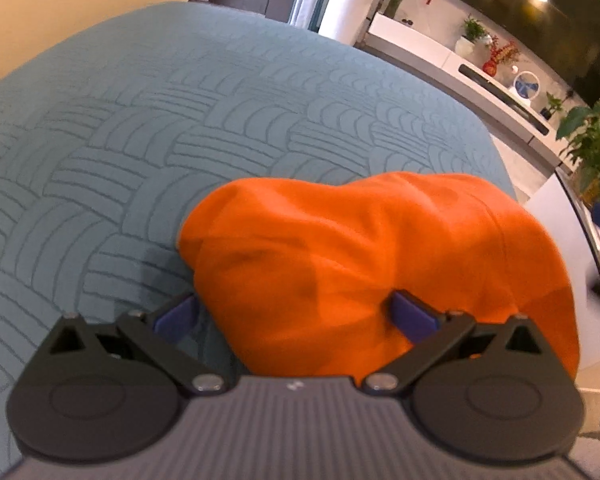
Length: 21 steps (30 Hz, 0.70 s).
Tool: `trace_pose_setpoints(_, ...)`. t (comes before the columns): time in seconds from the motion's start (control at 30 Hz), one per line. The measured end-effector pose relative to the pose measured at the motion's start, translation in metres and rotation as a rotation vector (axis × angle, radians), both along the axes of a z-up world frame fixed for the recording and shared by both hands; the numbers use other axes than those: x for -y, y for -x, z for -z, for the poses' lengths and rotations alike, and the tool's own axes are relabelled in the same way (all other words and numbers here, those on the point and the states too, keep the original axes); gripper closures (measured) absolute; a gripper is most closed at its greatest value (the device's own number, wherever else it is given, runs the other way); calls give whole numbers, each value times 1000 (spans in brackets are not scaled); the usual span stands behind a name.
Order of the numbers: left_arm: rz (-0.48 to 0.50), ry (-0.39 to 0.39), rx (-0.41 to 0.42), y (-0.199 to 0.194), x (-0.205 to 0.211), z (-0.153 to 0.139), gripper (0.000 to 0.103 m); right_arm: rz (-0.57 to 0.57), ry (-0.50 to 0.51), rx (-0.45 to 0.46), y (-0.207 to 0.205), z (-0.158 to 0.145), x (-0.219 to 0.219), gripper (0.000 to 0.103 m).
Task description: Fold clothes
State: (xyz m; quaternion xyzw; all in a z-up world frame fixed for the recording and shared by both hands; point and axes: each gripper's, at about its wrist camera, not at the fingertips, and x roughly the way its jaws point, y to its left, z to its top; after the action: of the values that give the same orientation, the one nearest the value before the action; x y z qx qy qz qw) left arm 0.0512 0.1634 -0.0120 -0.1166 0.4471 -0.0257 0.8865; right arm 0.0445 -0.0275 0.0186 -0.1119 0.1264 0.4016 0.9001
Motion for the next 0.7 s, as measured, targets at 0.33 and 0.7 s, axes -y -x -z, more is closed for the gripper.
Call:
trace_pose_setpoints(0.33,19,158,80,2,-13,-15,0,-198,372,-231,-11,41,-57,30)
trace_pose_setpoints(0.7,143,-50,5,-3,19,6,0,-127,-1,-247,-59,0,29,29)
